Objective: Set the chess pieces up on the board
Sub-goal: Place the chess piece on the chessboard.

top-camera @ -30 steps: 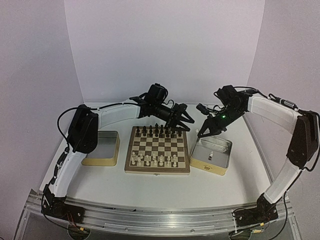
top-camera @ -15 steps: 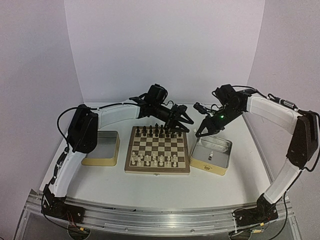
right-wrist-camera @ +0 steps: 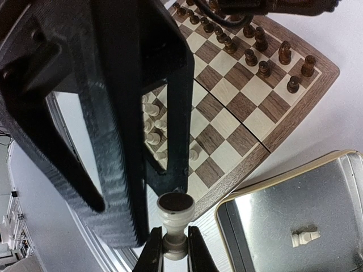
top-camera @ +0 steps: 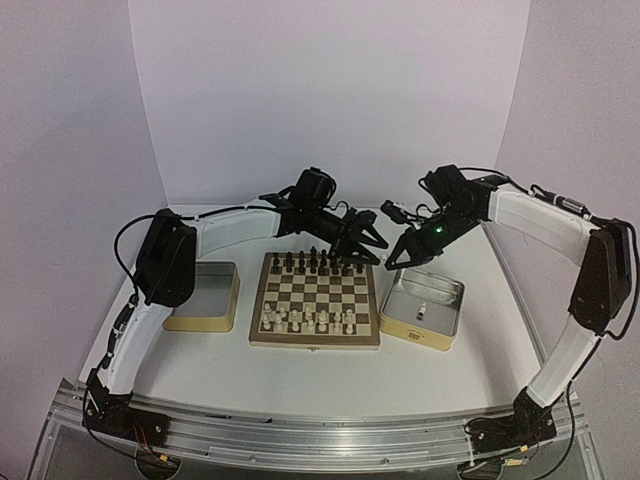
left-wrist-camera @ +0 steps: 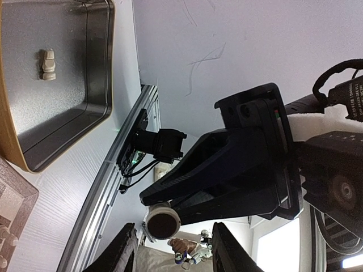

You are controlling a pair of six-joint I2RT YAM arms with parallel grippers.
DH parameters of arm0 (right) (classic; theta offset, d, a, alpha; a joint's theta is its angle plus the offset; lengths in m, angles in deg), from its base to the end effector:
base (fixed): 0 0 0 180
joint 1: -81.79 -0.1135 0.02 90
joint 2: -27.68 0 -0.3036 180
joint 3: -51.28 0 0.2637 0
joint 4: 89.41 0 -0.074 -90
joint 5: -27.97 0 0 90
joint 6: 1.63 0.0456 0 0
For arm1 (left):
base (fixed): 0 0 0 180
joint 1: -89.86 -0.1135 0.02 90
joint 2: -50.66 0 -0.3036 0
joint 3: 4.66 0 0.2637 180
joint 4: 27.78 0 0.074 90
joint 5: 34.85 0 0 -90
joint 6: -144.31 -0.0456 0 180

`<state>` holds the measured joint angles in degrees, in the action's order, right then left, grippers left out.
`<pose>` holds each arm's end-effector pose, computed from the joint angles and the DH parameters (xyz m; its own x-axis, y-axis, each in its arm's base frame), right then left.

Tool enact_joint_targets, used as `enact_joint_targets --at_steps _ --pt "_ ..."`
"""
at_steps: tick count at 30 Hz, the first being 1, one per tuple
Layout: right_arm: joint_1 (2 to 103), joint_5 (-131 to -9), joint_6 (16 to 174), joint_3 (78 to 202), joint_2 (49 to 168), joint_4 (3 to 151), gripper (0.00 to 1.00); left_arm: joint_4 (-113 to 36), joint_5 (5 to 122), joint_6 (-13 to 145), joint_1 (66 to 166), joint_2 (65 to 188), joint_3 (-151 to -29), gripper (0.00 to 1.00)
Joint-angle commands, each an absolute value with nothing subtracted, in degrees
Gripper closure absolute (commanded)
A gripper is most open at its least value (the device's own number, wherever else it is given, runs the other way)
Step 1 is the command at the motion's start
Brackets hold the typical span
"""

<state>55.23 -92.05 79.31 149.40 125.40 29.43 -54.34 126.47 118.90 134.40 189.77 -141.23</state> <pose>0.3296 0.1903 0.3172 -0.6754 -0.4900 -0.5511 -0.7211 0.5955 0.3542 0.3905 -0.4449 0.2575 -0.8846 0.4646 0.0412 0.0364 0.1569 -0.9869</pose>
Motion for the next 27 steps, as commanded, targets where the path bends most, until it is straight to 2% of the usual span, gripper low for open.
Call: enact_joint_targets --at_steps 1,6,13,16,21,27 --pt "54.7 -93.1 78.1 152.2 126.3 30.3 1.0 -51.8 128.5 119.7 134.8 188.1 -143.9 0.58" --pt "54.6 -93.2 78.0 152.4 126.3 30.3 1.0 -51.6 128.9 119.9 134.9 188.4 -143.9 0.63" --pt "54.5 -93.3 78.0 152.1 125.8 30.3 1.0 -49.9 128.9 121.0 135.0 188.6 -143.7 0.74" --pt "54.4 -93.5 78.0 151.8 125.6 30.3 1.0 -49.8 128.8 121.1 134.9 188.6 -143.4 0.74" --pt "54.3 -93.7 77.9 151.5 125.3 30.3 1.0 -49.7 128.4 121.1 134.9 188.3 -142.7 0.68" --pt "54.1 -93.7 77.9 151.3 125.0 30.3 1.0 -49.6 127.9 120.9 134.9 188.0 -142.2 0.74"
